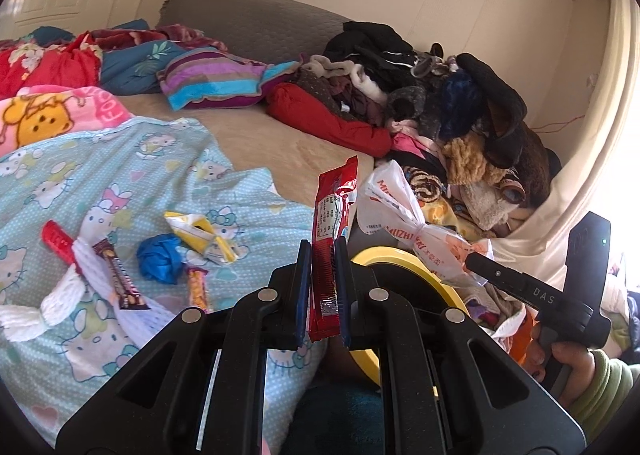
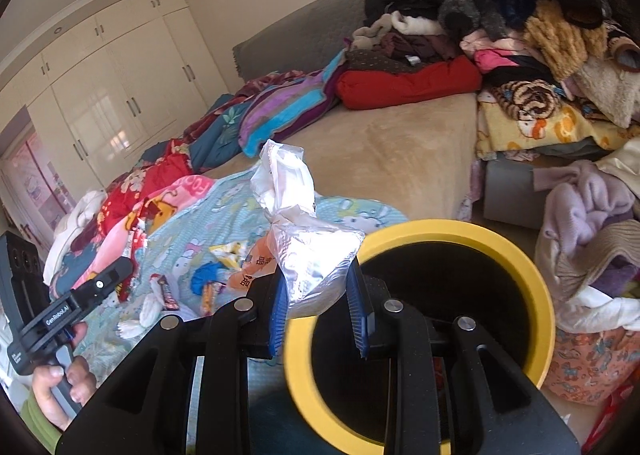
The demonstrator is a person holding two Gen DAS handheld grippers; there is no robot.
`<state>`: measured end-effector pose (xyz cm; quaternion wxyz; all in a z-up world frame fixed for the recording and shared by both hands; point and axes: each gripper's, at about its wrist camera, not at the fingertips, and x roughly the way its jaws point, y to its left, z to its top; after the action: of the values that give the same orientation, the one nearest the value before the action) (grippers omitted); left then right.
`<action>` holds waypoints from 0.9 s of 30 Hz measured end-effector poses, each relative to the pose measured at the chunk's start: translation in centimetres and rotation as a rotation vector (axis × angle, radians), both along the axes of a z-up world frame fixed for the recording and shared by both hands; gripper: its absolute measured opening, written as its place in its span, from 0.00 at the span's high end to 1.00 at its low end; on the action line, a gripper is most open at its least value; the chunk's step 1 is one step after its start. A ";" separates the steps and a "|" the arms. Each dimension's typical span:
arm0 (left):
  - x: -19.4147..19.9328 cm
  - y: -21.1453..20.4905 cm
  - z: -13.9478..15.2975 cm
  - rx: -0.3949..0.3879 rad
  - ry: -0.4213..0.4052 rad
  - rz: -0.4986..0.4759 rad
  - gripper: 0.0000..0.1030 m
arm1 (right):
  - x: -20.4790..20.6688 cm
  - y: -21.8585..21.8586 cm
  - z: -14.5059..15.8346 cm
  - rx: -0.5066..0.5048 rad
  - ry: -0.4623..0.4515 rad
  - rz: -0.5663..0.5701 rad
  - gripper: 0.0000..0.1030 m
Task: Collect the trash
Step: 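Carry the red wrapper and white bag over the yellow-rimmed bin with both grippers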
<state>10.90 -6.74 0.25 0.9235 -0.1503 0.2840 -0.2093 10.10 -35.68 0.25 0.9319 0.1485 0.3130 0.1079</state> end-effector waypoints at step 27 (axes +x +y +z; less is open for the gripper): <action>-0.1 -6.4 -1.3 0.047 0.015 -0.117 0.93 | -2.2 -5.4 -1.5 -0.075 0.008 -0.092 0.75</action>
<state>10.78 -13.17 -1.06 0.9108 -0.1132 0.3041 -0.2551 7.89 -41.07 -1.21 0.9395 0.1279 0.3133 0.0526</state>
